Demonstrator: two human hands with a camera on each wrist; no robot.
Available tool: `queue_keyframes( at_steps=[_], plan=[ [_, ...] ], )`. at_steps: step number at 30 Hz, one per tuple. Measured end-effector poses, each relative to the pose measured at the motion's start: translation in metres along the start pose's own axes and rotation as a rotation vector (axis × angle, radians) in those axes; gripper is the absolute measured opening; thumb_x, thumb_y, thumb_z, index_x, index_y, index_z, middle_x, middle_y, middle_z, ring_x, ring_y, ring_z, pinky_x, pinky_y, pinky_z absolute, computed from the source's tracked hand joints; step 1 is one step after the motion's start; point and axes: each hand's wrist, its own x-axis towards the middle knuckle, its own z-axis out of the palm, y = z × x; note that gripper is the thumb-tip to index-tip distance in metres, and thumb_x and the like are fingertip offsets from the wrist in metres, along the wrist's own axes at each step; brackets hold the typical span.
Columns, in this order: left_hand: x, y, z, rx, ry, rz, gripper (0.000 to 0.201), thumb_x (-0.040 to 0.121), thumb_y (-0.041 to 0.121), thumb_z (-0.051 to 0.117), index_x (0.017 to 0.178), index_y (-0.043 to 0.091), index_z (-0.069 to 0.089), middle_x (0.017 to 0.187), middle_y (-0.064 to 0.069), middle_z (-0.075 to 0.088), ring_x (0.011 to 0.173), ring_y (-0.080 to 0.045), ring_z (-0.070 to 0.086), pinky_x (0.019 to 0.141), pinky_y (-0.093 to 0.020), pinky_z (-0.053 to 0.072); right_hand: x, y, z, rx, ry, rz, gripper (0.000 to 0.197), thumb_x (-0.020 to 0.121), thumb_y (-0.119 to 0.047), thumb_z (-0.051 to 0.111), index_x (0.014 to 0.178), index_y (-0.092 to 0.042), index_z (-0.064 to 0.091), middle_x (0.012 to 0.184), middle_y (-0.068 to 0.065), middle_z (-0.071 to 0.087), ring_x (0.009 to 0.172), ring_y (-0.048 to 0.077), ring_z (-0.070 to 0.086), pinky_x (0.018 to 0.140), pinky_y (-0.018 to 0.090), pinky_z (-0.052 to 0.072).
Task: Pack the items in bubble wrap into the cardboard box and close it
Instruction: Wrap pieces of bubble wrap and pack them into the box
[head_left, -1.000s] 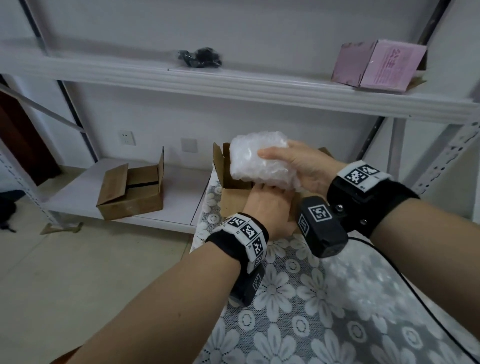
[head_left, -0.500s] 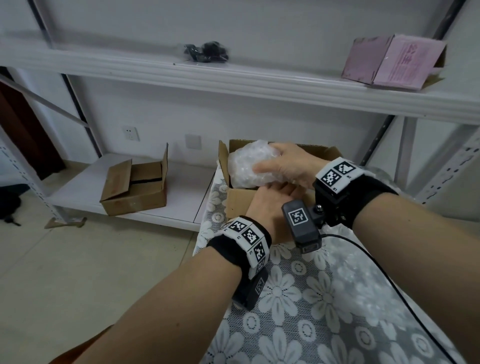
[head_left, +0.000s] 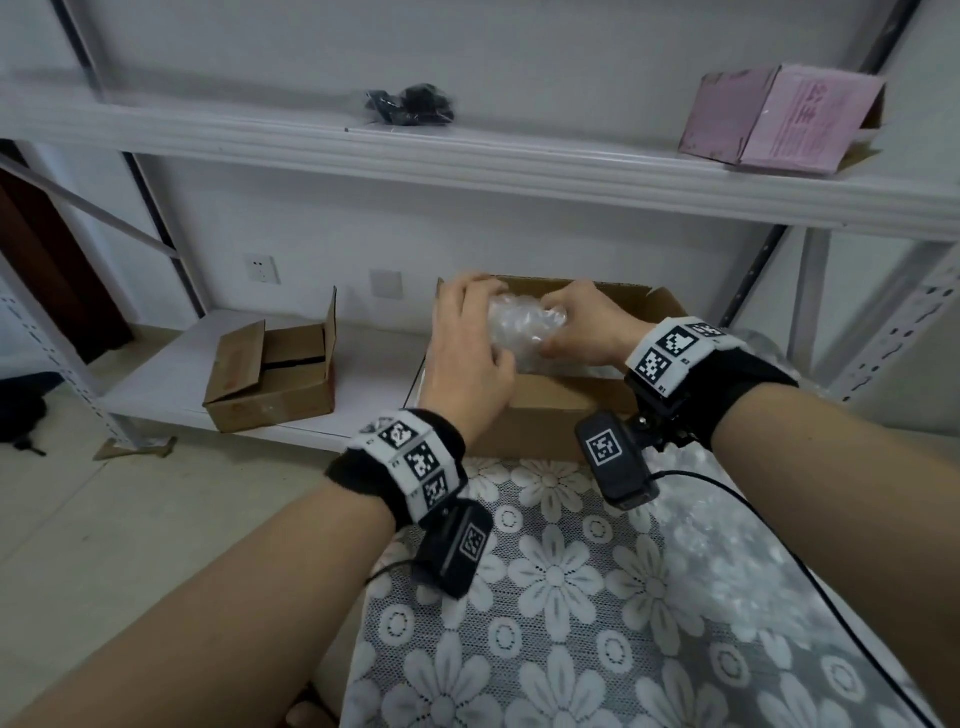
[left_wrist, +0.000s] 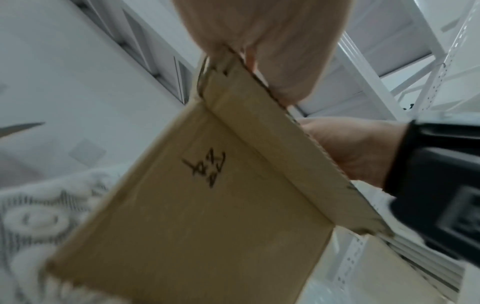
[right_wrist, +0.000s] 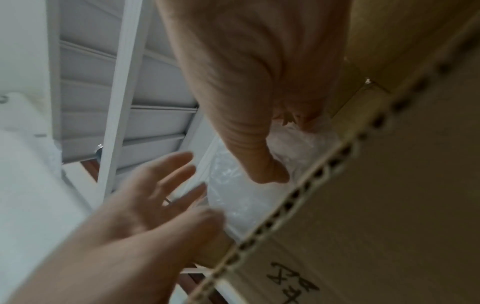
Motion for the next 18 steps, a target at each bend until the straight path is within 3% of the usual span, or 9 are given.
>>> queue_keyframes(
  at_steps=[2, 4, 6, 8, 10, 12, 15, 18],
  plan=[
    [0.012, -0.004, -0.006, 0.102, -0.253, -0.055, 0.078, 0.078, 0.002, 0.062, 0.146, 0.021, 0.028, 0.15, -0.004, 0.027, 0.137, -0.021, 0.028, 0.115, -0.03, 0.024, -0.002, -0.006, 0.001, -0.09, -0.001, -0.031, 0.051, 0.077, -0.02, 0.074, 0.124, -0.014, 0.058, 0.131, 0.012, 0.041, 0.112, 0.025, 0.048, 0.093, 0.032, 0.042],
    [0.018, -0.01, -0.008, 0.288, -0.396, -0.04, 0.085, 0.08, 0.016, 0.063, 0.15, 0.03, 0.016, 0.153, -0.002, 0.027, 0.136, -0.026, 0.031, 0.115, -0.04, 0.026, -0.007, -0.012, -0.001, -0.099, 0.045, -0.077, 0.046, 0.079, -0.02, 0.072, 0.122, -0.015, 0.057, 0.125, 0.008, 0.038, 0.109, 0.024, 0.047, 0.093, 0.03, 0.04],
    [0.023, -0.013, -0.007, 0.476, -0.388, 0.03, 0.087, 0.078, 0.032, 0.066, 0.149, 0.033, 0.016, 0.152, -0.001, 0.03, 0.137, -0.026, 0.03, 0.116, -0.048, 0.021, -0.012, -0.015, -0.004, -0.069, 0.083, -0.133, 0.036, 0.081, -0.02, 0.071, 0.114, -0.013, 0.058, 0.116, 0.004, 0.039, 0.098, 0.018, 0.047, 0.085, 0.025, 0.04],
    [0.029, -0.012, -0.008, 0.5, -0.358, 0.089, 0.087, 0.076, 0.04, 0.069, 0.148, 0.032, 0.02, 0.15, -0.001, 0.034, 0.138, -0.023, 0.029, 0.116, -0.045, 0.021, -0.016, -0.017, -0.007, 0.003, 0.097, -0.175, 0.03, 0.081, -0.017, 0.07, 0.108, -0.015, 0.058, 0.111, 0.004, 0.042, 0.091, 0.015, 0.048, 0.076, 0.021, 0.041],
    [0.033, -0.01, -0.008, 0.462, -0.363, 0.083, 0.085, 0.078, 0.038, 0.068, 0.148, 0.031, 0.021, 0.143, -0.003, 0.044, 0.131, -0.023, 0.039, 0.111, -0.04, 0.03, -0.019, -0.016, -0.01, 0.167, 0.095, -0.175, 0.035, 0.079, -0.012, 0.07, 0.11, -0.017, 0.054, 0.115, 0.004, 0.045, 0.095, 0.015, 0.053, 0.073, 0.018, 0.045],
    [0.033, -0.009, -0.008, 0.498, -0.332, 0.059, 0.082, 0.081, 0.035, 0.066, 0.148, 0.031, 0.019, 0.133, -0.005, 0.053, 0.122, -0.025, 0.047, 0.106, -0.04, 0.035, -0.022, -0.01, -0.011, 0.305, 0.151, -0.098, 0.041, 0.079, -0.007, 0.069, 0.115, -0.015, 0.05, 0.12, 0.005, 0.046, 0.098, 0.016, 0.055, 0.075, 0.023, 0.05],
    [0.029, -0.009, -0.005, 0.609, -0.261, 0.084, 0.077, 0.083, 0.037, 0.063, 0.147, 0.031, 0.021, 0.126, -0.001, 0.058, 0.117, -0.022, 0.051, 0.102, -0.039, 0.035, -0.03, -0.001, -0.008, 0.072, 0.285, 0.072, 0.019, 0.083, -0.004, 0.059, 0.099, -0.012, 0.053, 0.108, 0.003, 0.051, 0.085, 0.016, 0.054, 0.069, 0.029, 0.049],
    [0.029, -0.009, -0.002, 0.619, -0.249, 0.112, 0.067, 0.084, 0.039, 0.061, 0.144, 0.028, 0.031, 0.123, -0.001, 0.06, 0.113, -0.023, 0.052, 0.097, -0.037, 0.036, -0.034, 0.007, 0.007, -0.079, 0.052, 0.124, 0.016, 0.09, -0.01, 0.05, 0.097, -0.011, 0.064, 0.102, 0.006, 0.063, 0.089, 0.022, 0.062, 0.083, 0.041, 0.054]
  ],
)
